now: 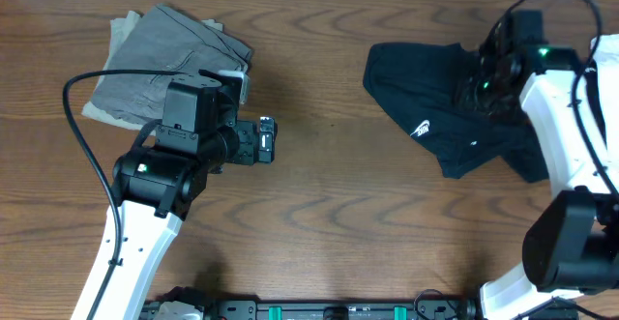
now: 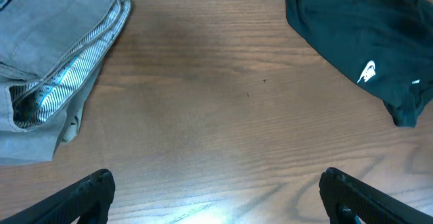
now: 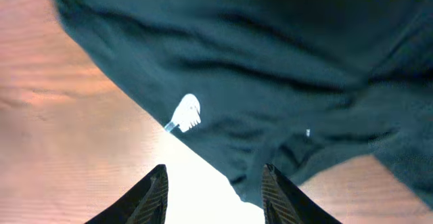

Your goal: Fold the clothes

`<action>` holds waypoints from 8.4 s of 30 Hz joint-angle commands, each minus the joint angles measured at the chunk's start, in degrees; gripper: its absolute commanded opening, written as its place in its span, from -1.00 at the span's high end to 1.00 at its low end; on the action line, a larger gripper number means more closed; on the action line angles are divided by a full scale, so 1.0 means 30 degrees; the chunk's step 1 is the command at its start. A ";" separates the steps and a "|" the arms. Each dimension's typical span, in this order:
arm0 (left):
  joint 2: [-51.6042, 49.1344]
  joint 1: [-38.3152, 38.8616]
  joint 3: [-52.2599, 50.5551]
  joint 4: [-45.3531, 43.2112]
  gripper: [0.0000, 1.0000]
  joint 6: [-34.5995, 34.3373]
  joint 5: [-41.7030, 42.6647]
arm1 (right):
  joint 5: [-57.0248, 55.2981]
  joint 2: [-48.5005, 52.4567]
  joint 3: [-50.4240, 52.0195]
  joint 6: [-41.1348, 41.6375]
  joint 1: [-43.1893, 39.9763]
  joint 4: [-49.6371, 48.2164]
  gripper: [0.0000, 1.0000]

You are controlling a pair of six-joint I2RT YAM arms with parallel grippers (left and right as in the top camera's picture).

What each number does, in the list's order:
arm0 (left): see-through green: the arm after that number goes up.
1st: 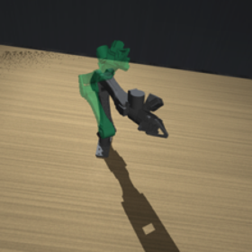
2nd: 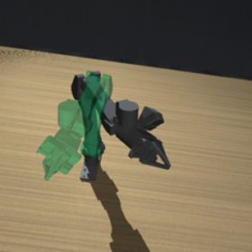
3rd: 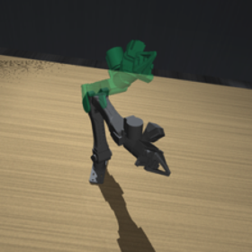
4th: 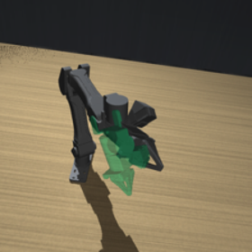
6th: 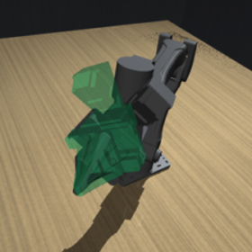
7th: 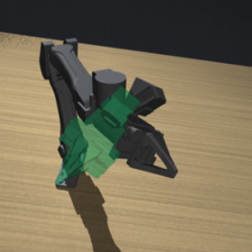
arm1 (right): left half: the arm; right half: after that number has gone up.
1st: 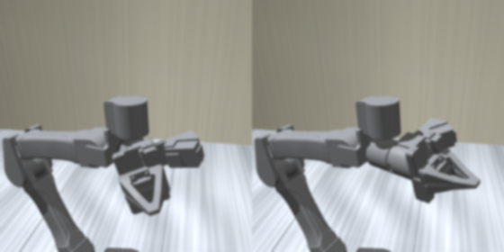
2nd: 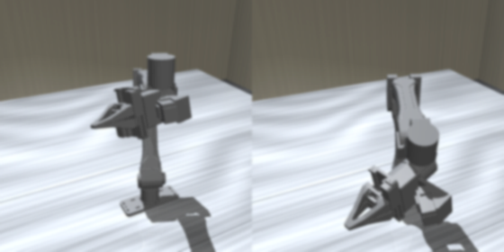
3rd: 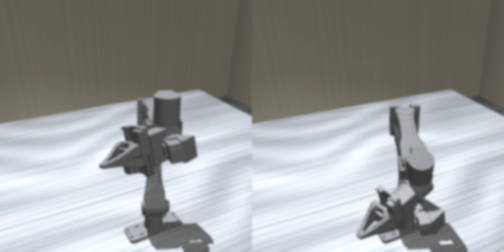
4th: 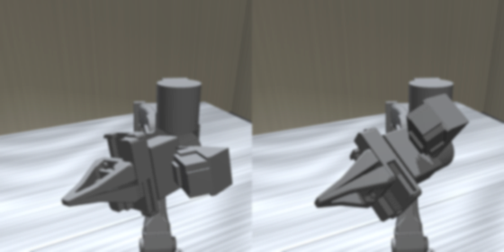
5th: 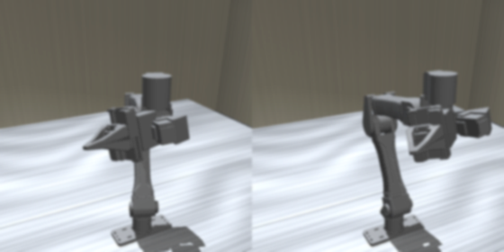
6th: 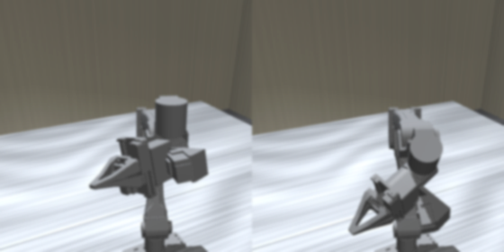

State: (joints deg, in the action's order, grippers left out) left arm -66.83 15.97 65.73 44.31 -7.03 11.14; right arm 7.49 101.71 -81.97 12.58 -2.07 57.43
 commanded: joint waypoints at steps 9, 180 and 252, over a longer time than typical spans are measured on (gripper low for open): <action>0.0197 0.0029 0.0423 -0.0080 -0.96 0.0321 -0.0240 | 0.0525 0.0962 0.6943 0.1399 0.0102 -0.5289 0.02; -1.2007 0.4299 -0.0525 -1.0265 -0.82 -0.1945 0.2790 | 0.5304 -0.2885 0.1574 -0.0211 -0.6018 -0.6921 0.00; -1.3814 0.1144 -0.0780 -0.1902 -0.43 -0.1632 0.3483 | 0.3016 -0.2922 0.5085 -0.0619 -0.3410 -0.5355 -0.15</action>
State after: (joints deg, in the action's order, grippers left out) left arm -106.74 18.46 63.81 39.57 -11.18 21.12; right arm 16.69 93.27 -66.98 10.87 -13.04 41.45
